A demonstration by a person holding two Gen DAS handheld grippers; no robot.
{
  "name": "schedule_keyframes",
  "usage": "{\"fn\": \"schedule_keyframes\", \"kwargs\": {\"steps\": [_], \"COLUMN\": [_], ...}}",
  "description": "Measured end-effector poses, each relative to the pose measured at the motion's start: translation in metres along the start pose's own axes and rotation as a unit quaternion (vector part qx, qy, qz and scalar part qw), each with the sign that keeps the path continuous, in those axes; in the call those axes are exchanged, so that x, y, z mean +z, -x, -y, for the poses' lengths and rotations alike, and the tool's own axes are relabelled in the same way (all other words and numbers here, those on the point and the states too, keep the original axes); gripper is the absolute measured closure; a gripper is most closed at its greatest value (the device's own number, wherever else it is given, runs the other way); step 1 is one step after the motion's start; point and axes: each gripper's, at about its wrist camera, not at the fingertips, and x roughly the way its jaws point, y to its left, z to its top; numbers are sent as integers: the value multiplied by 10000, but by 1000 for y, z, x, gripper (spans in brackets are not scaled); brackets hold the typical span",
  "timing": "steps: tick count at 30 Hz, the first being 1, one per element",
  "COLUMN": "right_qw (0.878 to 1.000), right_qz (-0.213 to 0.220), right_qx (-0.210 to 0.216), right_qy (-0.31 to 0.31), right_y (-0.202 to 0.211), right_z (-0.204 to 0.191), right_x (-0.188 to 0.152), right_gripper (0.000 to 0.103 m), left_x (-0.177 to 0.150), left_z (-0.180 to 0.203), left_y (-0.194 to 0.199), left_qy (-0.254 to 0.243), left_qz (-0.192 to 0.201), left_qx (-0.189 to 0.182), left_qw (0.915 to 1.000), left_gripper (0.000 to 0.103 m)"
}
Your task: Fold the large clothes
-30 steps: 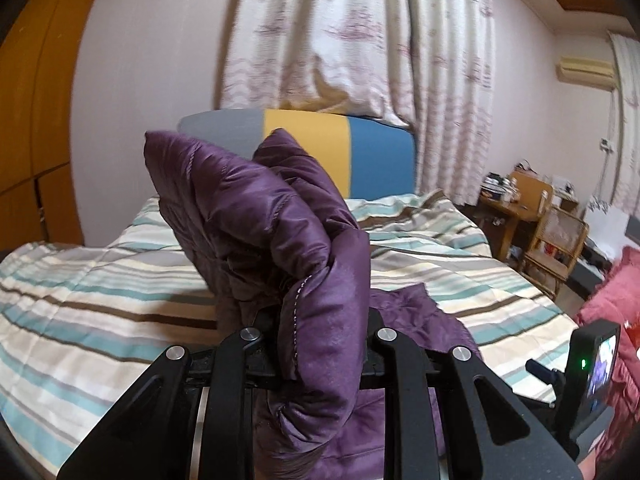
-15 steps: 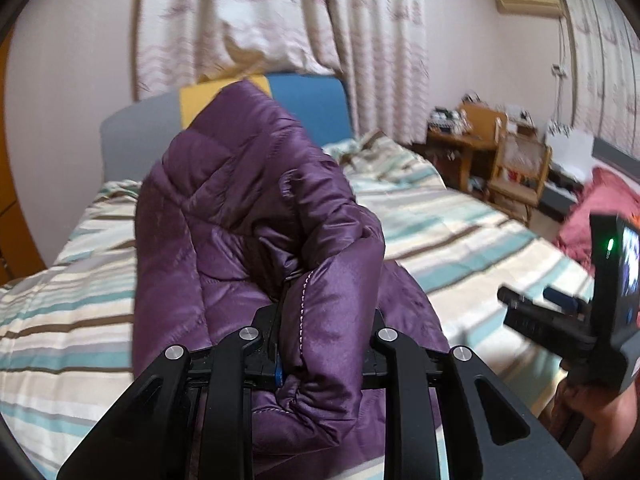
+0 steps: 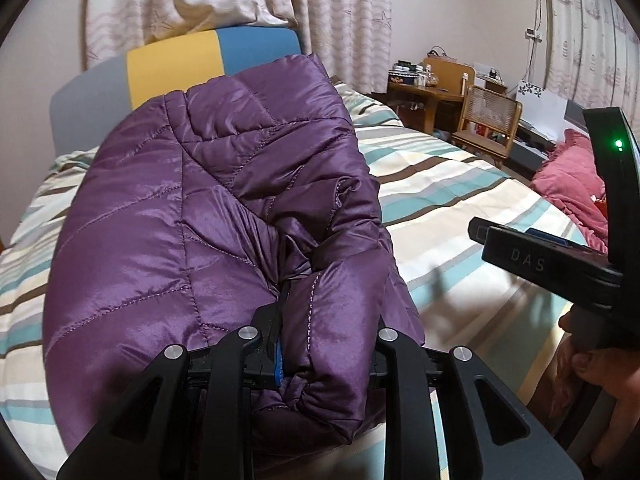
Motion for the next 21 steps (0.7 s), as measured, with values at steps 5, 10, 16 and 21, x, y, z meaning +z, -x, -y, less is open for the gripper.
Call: {"fn": "schedule_keyframes", "kwargs": {"steps": [5,10,16,21], "right_qw": [9999,9993,9976,9921], "right_qz": [31,117,256,476], "right_qx": [125,269,541,943], "right_qy": [100,221,340,673], "right_y": [1,9,26,49], "right_z": [-8,-18,-33,-67], "right_x": [-1,1,9,23], "right_gripper": [25,25,25,25], "left_x": [11,19,19,6], "left_z": [-5,-23,-122,-204], "left_y": [28,76,100,87], "left_qy": [235,382,1998,3370], "left_qz": [249,883,1249,927], "left_qx": [-898,-952,22,943], "left_qw": [9954,9908,9718,9322], "left_gripper": [11,11,11,11]}}
